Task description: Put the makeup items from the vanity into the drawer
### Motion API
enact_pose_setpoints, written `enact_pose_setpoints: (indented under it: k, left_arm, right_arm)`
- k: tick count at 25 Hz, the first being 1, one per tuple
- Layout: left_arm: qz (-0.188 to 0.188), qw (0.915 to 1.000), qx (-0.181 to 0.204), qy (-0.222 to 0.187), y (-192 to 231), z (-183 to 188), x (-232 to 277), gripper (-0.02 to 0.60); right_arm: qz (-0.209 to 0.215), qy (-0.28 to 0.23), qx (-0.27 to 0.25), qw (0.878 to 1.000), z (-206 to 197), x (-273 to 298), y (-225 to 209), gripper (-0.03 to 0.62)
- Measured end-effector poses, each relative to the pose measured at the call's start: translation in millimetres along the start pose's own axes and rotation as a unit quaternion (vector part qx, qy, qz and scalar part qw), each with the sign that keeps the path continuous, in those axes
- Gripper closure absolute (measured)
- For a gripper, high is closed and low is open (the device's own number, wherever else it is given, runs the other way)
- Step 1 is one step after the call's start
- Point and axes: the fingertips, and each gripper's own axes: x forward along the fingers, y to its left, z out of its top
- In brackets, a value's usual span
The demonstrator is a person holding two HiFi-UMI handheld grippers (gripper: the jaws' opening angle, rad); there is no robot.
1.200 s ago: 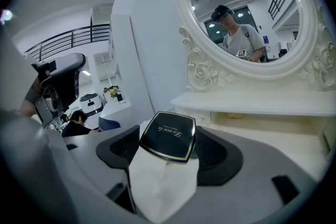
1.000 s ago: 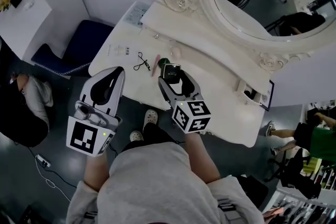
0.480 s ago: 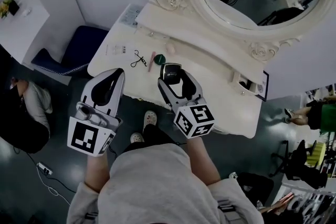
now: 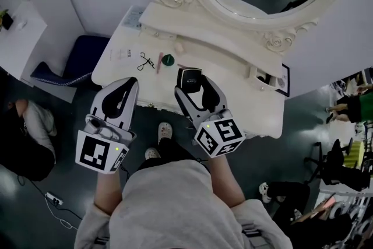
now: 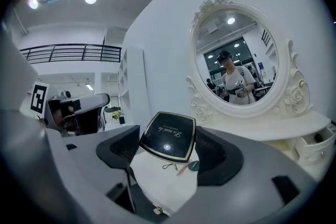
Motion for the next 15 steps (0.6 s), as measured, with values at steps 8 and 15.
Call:
enact_pose_setpoints:
  k: [8, 15]
  left_arm:
    - [-0.032, 0.9994, 0.001, -0.014, -25, 8, -1, 0.568]
    - [-0.045, 0.9987, 0.002, -0.023, -37, 14, 13, 0.568]
  right_arm:
    - [-0.015, -0.037, -0.009, 0.999, 17, -33, 4, 0.278]
    - [-0.021, -0.056, -0.023, 0.998, 31, -49, -4, 0.278]
